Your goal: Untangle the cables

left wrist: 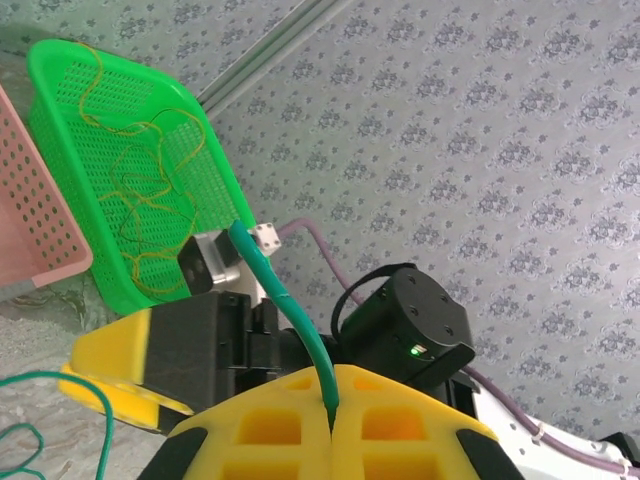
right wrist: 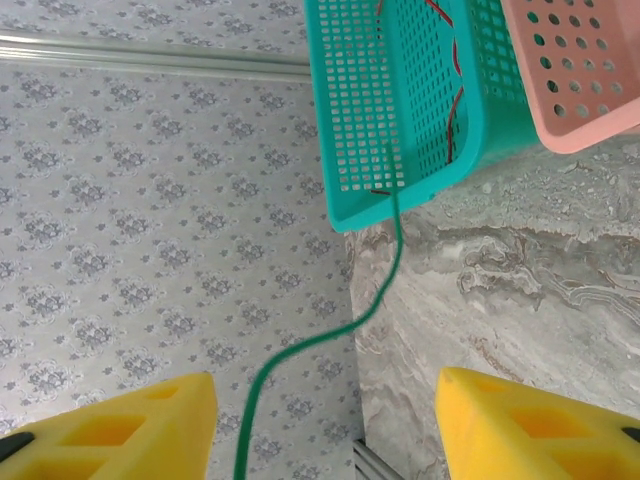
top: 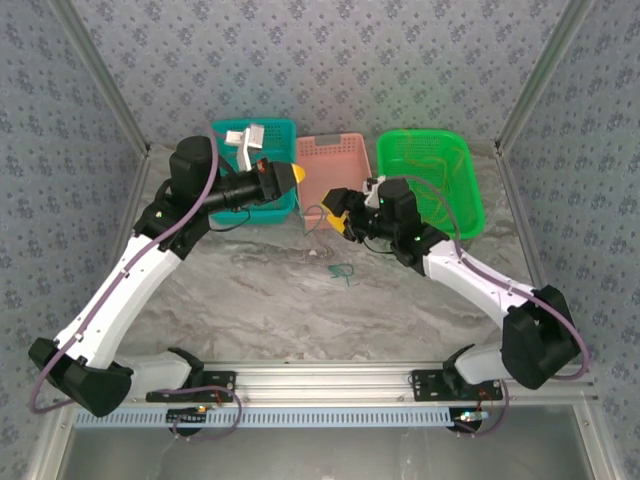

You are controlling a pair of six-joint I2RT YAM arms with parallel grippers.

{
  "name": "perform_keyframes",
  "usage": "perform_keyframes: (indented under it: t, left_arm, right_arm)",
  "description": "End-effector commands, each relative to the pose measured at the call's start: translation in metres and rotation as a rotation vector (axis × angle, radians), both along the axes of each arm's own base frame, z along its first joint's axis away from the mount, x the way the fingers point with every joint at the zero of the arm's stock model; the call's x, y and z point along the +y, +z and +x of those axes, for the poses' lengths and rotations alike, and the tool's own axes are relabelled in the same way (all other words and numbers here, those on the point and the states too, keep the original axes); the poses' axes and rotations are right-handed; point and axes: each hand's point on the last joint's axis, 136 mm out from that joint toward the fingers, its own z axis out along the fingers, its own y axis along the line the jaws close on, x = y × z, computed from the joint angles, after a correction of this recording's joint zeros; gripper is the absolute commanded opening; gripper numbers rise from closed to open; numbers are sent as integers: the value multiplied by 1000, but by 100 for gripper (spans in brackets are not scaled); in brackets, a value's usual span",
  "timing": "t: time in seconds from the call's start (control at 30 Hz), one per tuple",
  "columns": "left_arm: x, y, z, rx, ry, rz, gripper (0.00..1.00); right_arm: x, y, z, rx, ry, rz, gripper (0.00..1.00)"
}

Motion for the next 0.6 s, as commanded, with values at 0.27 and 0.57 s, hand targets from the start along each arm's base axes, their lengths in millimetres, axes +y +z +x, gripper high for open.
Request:
perform_keyframes:
  t: [0.27,0.57]
  left_arm:
    - [-7,-5,-11,-22,-56,12,0]
    - [-7,-5,-17,-23,-64,13,0]
  right_arm:
    - [20,14,0,-25,85,30,40]
    - [14,9,6,-30,53,6,0]
